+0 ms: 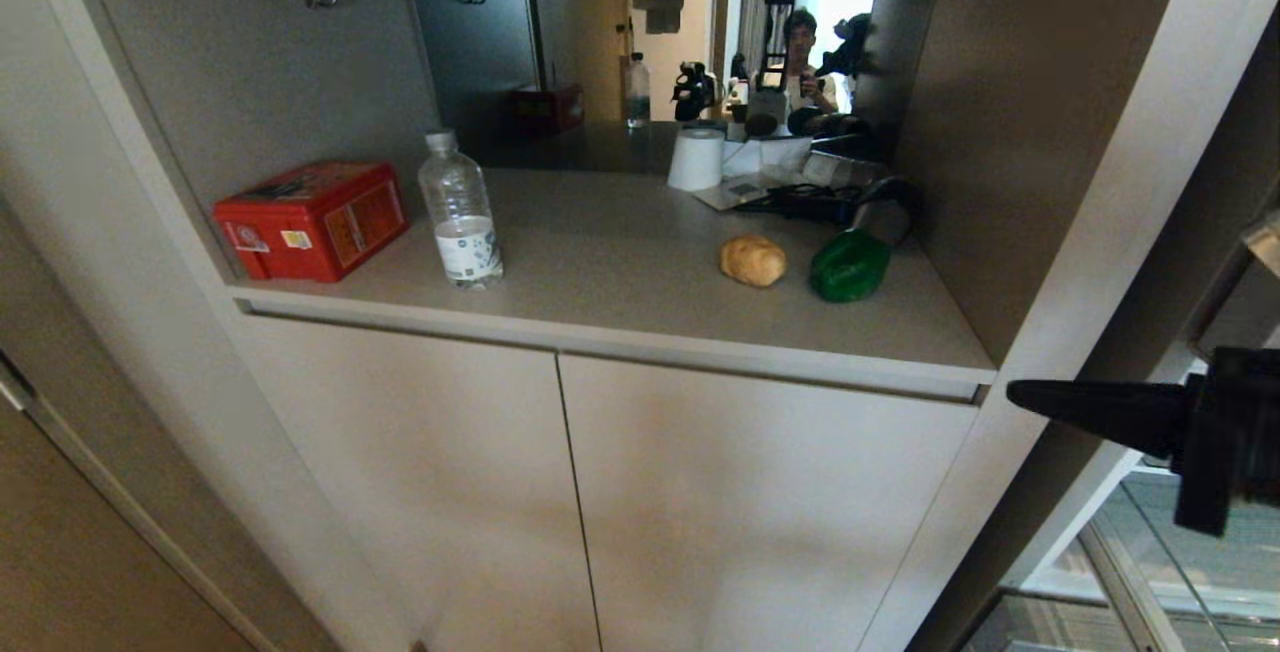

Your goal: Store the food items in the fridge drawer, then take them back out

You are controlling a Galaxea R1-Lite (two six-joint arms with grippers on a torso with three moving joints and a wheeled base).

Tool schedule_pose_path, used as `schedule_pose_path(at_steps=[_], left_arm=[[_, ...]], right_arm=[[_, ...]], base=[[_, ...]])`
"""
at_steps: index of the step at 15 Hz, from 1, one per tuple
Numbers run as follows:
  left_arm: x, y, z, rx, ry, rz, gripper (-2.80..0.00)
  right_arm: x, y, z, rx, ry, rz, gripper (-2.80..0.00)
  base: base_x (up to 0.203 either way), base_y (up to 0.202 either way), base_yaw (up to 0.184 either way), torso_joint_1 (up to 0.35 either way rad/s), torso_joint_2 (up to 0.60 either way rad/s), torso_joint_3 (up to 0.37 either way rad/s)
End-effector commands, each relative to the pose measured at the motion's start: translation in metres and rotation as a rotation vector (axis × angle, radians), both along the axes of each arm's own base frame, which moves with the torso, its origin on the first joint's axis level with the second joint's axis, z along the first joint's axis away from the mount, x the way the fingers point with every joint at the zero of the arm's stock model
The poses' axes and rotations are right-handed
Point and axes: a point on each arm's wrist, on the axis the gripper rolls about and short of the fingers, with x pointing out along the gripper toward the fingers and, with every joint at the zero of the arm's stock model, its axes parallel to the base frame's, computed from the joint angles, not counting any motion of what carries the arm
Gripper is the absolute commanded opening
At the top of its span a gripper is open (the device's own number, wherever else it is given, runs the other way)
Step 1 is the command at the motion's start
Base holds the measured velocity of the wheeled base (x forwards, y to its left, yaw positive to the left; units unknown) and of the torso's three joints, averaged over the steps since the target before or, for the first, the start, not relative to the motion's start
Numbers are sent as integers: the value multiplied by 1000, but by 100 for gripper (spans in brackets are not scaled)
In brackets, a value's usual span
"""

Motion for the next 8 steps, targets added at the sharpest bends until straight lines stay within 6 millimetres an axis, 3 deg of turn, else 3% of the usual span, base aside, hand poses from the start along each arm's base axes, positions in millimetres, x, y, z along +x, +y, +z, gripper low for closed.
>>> schedule_pose_path(at_steps=[1,3,4,8], left_arm=[[1,0,-3,0,10,0,-280],[1,0,-3,0,10,0,-280],[1,0,-3,0,10,0,-280],[1,0,-3,0,10,0,-280]], right_arm=[[39,13,-6,-43,36,-125,-280],[62,17,0,-67,-15,-289,-280],[68,20,1,-74,-20,-312,0],[92,29,5,-87,-33,-364,0]], base=[[0,0,0,0,0,0],[0,0,0,0,0,0],[0,0,0,0,0,0],[0,0,0,0,0,0]])
